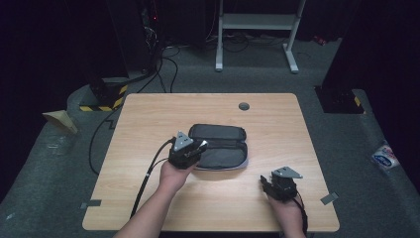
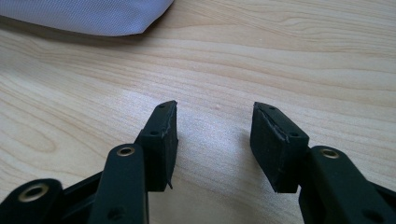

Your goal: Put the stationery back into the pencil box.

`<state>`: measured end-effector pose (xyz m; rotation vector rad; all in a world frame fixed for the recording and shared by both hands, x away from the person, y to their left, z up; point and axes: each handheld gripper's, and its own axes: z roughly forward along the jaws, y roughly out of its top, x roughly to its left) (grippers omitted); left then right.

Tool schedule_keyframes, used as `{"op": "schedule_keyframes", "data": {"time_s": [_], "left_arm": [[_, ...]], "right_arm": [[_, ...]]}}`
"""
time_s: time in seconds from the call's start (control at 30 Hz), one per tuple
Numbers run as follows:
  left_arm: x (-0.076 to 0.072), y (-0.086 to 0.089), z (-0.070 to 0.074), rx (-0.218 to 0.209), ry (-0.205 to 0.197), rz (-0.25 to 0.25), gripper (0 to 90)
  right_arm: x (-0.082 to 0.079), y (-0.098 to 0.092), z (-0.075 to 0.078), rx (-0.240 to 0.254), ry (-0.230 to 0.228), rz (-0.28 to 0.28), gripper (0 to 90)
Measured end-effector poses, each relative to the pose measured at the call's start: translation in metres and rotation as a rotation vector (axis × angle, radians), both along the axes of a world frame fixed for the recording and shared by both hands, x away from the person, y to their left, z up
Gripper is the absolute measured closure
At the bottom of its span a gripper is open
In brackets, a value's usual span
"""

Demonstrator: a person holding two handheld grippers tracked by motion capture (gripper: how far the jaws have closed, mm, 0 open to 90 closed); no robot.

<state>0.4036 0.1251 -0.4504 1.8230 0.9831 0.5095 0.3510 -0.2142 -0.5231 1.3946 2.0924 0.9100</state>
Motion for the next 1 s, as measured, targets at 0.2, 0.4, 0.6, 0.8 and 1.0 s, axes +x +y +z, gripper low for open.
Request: {"op": "schedule_keyframes", "data": {"time_s": [0.2,0.4,0.6,0.8,1.0], "left_arm": [[0.010,-0.007,-0.002,0.013,0.021,0.005,72.6],[0.018,-0.014,-0.005,0.051,0.048,0.006,72.5],[0.023,-0.018,-0.010,0.096,0.075,0.014,72.5],[0.027,-0.022,-0.021,0.165,0.092,0.007,72.5],[0.028,-0.030,-0.030,0.208,0.119,-0.002,72.3]], "right_arm": [[0.000,0.000,0.000,0.000,0.000,0.000,50.8],[0.000,0.000,0.000,0.001,0.001,-0.001,50.8],[0.000,0.000,0.000,0.000,0.000,0.000,50.8],[0.000,0.000,0.000,0.000,0.000,0.000,50.8],[0.000,0.000,0.000,0.001,0.001,-0.002,50.8]]}}
